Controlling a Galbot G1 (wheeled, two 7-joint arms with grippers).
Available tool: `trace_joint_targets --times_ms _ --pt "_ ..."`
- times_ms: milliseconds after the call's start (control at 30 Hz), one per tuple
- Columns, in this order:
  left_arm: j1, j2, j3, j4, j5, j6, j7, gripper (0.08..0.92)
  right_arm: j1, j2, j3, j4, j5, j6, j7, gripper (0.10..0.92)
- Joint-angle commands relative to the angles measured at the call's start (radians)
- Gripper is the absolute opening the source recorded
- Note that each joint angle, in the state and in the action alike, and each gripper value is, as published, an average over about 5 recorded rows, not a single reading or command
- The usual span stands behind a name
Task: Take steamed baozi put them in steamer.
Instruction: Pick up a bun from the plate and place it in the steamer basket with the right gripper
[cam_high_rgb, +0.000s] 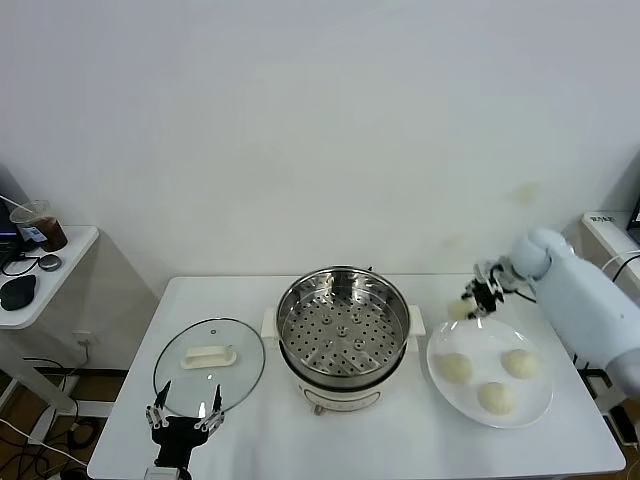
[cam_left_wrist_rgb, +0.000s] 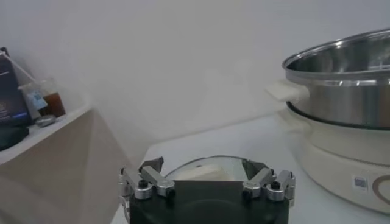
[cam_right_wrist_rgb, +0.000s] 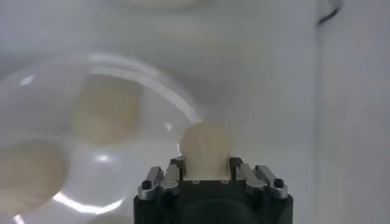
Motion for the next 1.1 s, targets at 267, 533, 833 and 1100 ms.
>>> trace_joint_targets --times_ms 267,533,833,1100 --pt "-0.013 -0.001 -0.001 -0.009 -0.006 0.004 -0.006 0.823 0.399 0.249 -0.295 -0.089 0.338 0.389 -0.081 0.467" --pt "-0.006 -0.008 -0.005 -0.012 -0.007 0.006 -0.014 0.823 0.374 0.297 -0.388 0.080 0.260 0.620 -0.068 0.467" --pt "0.006 -0.019 -0.006 -0.019 -0.006 0.006 -0.029 0.823 0.299 0.338 -0.461 0.133 0.008 0.730 0.007 0.466" --pt "0.007 -0.024 -0.006 -0.036 -0.033 0.019 -0.023 0.823 0.241 0.371 -0.435 0.098 -0.120 0.730 0.039 0.464"
